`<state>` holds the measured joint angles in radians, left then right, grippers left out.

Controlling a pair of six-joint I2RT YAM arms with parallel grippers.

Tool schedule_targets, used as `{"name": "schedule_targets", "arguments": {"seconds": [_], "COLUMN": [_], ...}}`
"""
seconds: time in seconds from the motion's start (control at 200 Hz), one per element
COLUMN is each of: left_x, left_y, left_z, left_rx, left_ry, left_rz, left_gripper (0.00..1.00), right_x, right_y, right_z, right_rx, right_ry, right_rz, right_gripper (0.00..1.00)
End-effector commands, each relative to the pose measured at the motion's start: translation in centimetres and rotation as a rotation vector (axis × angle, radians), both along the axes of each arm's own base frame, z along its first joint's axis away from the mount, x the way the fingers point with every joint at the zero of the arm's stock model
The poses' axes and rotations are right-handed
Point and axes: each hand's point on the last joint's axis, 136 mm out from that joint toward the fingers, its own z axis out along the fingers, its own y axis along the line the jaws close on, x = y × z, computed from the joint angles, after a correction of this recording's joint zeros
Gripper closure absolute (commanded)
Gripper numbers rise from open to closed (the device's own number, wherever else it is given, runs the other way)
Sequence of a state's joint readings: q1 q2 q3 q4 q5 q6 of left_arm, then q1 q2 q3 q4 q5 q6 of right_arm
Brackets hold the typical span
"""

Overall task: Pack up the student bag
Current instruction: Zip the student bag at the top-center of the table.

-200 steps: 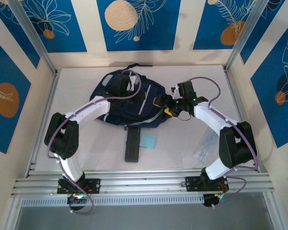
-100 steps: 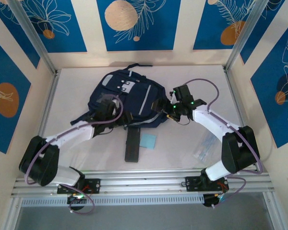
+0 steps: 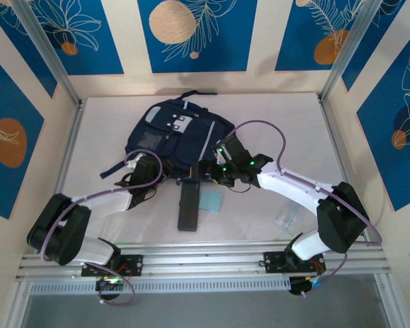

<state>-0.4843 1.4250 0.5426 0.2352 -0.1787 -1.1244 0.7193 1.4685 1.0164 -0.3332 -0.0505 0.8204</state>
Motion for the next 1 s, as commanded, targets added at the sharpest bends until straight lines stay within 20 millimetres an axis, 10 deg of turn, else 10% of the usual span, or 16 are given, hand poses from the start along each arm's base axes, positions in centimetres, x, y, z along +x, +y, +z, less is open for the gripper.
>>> {"name": "schedule_targets", "arguments": {"seconds": [0.0, 0.13, 0.41, 0.995], "left_x": [2.1, 3.7, 5.2, 4.2], "left_y": [0.0, -1.2, -3.4, -5.1], "left_z": [0.2, -0.1, 3.5, 8.2], "left_rx": [-0.088, -0.119, -0.192, -0.341], "left_ry": [-0.063, -0.081, -0.175, -0.224], "left_rz": [0.09, 0.073, 0.002, -0.002], "left_gripper": [0.22, 0.32, 1.0, 1.0], "right_x": [0.4, -0.3, -0.5, 7.1], "right_y": [0.9, 2.1, 5.6, 7.5], "right_z": [1.3, 0.7, -1.3, -5.3], "right_rx": [0.01, 0.022, 0.019, -0.162], "right_ry": [-0.036, -0.039, -0.092, -0.284], "right_rz": [0.003, 0.052, 0.156, 0.024], "right_gripper": [0.01, 0.05, 0.24, 0.32]}}
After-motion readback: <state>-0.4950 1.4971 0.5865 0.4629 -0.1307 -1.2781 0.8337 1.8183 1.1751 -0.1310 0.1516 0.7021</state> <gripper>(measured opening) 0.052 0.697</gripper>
